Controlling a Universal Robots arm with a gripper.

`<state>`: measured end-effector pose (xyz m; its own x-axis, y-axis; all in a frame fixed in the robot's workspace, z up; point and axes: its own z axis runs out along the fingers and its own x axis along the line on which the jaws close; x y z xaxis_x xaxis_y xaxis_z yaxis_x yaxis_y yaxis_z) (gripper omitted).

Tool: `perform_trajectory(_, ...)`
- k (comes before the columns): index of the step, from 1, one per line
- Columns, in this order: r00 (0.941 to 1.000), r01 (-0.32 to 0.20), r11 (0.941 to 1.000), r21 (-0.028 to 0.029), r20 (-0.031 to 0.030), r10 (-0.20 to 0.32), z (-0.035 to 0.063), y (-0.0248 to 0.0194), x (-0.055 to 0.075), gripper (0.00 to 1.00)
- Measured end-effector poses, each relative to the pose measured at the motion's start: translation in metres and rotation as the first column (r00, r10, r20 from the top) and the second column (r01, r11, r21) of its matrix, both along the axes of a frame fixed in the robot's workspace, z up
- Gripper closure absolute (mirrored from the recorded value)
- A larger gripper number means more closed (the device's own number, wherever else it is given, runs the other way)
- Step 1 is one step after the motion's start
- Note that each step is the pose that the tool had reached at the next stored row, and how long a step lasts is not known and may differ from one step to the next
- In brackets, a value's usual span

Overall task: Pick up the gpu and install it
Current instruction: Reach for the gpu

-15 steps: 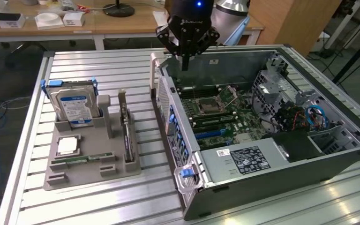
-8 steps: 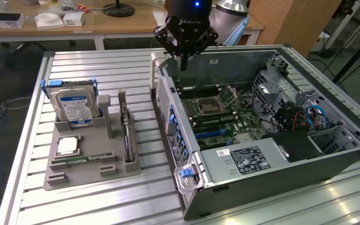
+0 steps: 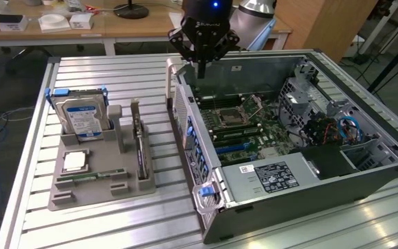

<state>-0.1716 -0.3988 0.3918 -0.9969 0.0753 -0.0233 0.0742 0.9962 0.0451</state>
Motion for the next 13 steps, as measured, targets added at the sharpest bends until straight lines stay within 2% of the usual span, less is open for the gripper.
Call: perform_trajectory(13,1.0,0.0,1.0,0.0,0.0,0.0,-0.0002,0.0,-0.0064,0.89)
